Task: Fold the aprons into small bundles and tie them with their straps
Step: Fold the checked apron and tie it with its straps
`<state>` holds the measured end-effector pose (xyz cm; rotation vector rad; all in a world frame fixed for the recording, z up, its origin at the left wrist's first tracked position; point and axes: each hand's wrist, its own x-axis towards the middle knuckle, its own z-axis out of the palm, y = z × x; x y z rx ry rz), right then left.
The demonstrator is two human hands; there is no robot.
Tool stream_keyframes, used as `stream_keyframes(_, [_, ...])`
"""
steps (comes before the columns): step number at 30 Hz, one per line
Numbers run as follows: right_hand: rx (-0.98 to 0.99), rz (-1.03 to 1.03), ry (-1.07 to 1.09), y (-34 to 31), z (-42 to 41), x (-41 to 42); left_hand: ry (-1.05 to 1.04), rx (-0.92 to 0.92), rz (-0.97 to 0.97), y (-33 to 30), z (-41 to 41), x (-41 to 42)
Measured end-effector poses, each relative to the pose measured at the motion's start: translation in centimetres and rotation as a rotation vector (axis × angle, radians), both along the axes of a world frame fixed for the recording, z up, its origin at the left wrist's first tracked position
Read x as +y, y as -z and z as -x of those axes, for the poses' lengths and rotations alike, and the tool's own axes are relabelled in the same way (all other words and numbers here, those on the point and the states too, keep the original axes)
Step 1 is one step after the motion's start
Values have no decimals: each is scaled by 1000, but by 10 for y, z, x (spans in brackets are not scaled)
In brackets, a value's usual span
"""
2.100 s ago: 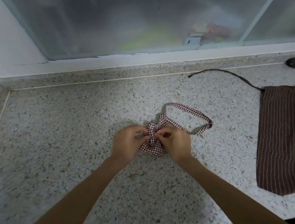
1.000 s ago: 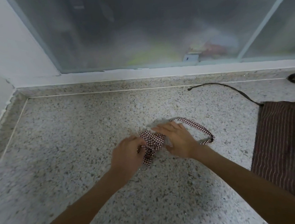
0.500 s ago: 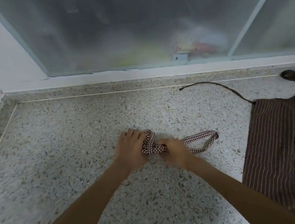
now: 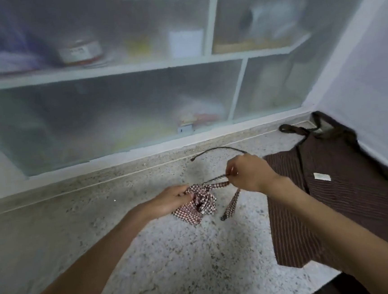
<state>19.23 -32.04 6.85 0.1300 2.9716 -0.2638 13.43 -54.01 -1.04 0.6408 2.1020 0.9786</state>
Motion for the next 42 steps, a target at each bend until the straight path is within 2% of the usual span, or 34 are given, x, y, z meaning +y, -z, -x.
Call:
stream_keyframes(2, [68, -58, 116, -32, -19, 18, 53, -73, -23, -33, 0, 14])
stream_keyframes(3, [55, -17, 167, -46, -29, 28, 80, -74, -27, -49, 0, 22])
stream_keyframes(6, [-105, 277, 294, -85, -63, 59, 117, -37, -36, -89, -5, 49])
stream_keyframes(8, [-120, 453, 403, -115, -104, 76, 142, 3, -49, -116, -14, 73])
stream_keyframes(11, [-101, 780, 397, -138, -139, 81, 122, 73, -45, -128, -15, 98])
stream_keyframes(12, [29, 855, 459, -155, -176, 91, 176, 108, -51, -142, -30, 130])
stream_keyframes(15, [313, 1158, 587, -176, -213, 105, 119, 214, -73, -155, -45, 168])
stream_keyframes(17, [518, 1278, 685, -194, -251, 128, 112, 277, -77, -169, -65, 203])
stream_keyframes(21, [677, 1183, 783, -217, -304, 167, 95, 265, -134, -182, -93, 265])
stream_keyframes(29, [1123, 853, 994, -253, -388, 301, 299, 123, -296, -202, -188, 444])
stream_keyframes(34, [1071, 385, 984, -291, -445, 414, 358, 15, -305, -213, -241, 555])
stream_keyframes(36, [1061, 336, 993, -314, -466, 458, 379, -31, -310, -221, -261, 601])
stream_keyframes(39, [1077, 409, 969, -349, -483, 507, 394, -112, -325, -232, -287, 654])
stream_keyframes(40, [1084, 388, 950, -358, -485, 521, 403, -128, -321, -233, -293, 669])
stream_keyframes(42, [1098, 217, 947, -372, -484, 547, 424, -148, -311, -233, -303, 696])
